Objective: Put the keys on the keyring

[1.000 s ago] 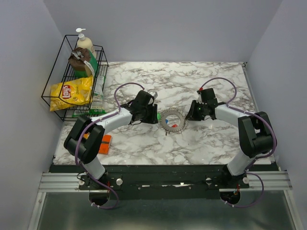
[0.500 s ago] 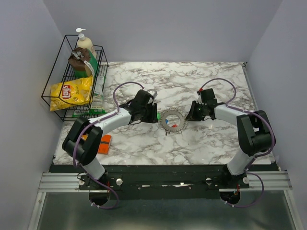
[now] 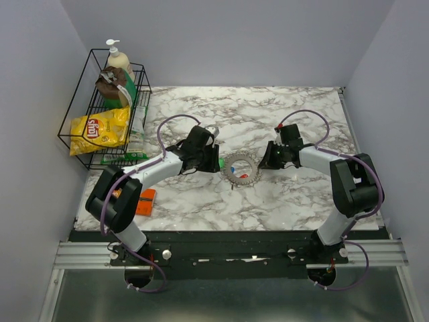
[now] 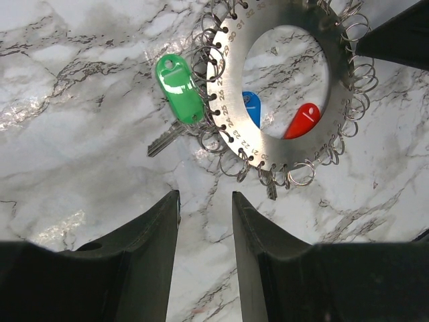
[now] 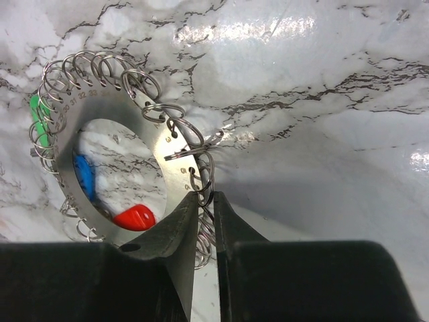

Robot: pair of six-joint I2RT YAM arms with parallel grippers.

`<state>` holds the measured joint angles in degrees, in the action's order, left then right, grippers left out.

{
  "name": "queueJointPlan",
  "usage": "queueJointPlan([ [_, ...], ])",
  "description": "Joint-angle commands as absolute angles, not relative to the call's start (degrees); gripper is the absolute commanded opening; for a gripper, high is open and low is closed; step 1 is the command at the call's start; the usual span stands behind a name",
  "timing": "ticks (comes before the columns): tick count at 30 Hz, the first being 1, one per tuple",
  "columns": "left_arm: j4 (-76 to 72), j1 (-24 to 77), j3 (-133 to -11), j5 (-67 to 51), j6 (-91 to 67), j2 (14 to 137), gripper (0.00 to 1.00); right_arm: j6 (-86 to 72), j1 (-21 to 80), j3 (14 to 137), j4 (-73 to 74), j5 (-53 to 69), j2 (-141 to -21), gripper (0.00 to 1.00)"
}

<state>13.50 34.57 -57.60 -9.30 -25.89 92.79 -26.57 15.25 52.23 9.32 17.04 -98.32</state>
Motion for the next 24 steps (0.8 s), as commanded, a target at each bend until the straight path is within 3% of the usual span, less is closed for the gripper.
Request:
queueJointPlan([
  [1, 14.59, 34.45, -56.69, -7.74, -25.14, 90.53, 0.45, -26.37, 14.85, 53.7, 8.61, 18.19, -98.71, 0.23],
  [12, 10.9, 34.89, -59.32, -12.83, -23.12, 90.97, 0.46, -23.64, 14.77, 53.7, 10.37, 15.29, -93.08, 0.31],
  [18, 10.55, 35.07, -65.12, -13.54, -22.94, 95.18, 0.46, -22.77, 14.85, 56.33, 10.81, 15.73, -93.78, 0.39],
  [24, 11.95, 35.16, -73.37, -13.54, -22.5, 101.07, 0.46, -22.06, 14.85, 59.23, 11.86, 16.17, -95.62, 0.4],
])
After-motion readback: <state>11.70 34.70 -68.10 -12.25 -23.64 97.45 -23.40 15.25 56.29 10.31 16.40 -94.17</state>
